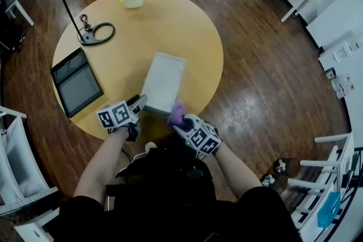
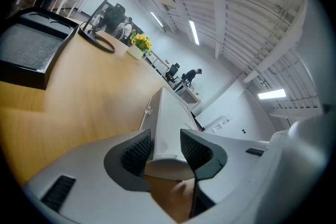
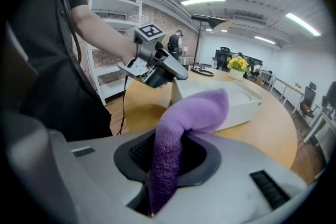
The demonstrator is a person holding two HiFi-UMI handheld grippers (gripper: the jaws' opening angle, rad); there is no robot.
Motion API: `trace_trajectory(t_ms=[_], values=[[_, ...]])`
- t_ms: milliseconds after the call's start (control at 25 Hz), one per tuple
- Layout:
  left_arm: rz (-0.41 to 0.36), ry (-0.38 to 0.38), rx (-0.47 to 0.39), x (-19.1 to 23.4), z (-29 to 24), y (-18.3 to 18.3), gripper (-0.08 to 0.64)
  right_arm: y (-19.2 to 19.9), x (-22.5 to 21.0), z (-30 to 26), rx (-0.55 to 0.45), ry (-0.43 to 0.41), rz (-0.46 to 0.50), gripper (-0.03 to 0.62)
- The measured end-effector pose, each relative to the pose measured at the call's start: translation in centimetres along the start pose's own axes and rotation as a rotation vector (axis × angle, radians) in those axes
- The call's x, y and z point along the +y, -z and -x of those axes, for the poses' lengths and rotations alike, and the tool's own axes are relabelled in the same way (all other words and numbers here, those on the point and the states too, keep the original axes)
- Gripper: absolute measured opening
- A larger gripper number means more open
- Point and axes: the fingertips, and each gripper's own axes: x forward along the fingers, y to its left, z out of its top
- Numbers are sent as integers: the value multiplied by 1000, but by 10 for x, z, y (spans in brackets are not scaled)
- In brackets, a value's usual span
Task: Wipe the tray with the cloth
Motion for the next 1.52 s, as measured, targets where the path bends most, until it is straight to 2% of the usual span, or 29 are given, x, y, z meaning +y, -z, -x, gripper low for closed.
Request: trace_trajectory(t_ms=[160, 240, 360, 480, 560, 680, 880, 1080, 1280, 1440, 1520], values=[[23, 35, -63, -3, 10, -13, 163, -32, 4, 16, -89, -4, 7, 84], [35, 46, -67, 2, 15, -16, 163, -49, 10, 9, -111, -27, 16, 84], [20, 41, -19, 8, 17, -10, 163, -58, 26, -7, -108, -79, 5, 84], [-4, 51, 40, 6, 11, 1, 163, -41, 32, -20, -47, -81, -30, 84], [-14, 65, 70, 3, 8, 7, 161, -25, 23, -27, -7, -29, -72, 84], [-20, 58, 77, 0, 3, 11, 175, -15, -3, -25, -16, 70, -143, 83], [68, 52, 45, -11, -12, 12, 187, -4, -36, -15, -12, 162, -167, 81], [71, 84, 95, -43, -32, 32, 193, 22, -73, 8, 6, 263, -237, 81], [97, 131, 155, -71, -52, 53, 193, 49, -106, 32, -4, 391, -394, 83], [128, 142, 182, -77, -60, 60, 192, 67, -123, 45, -5, 512, -474, 83], [117, 161, 213, -88, -65, 67, 193, 78, -133, 53, -9, 580, -552, 83]])
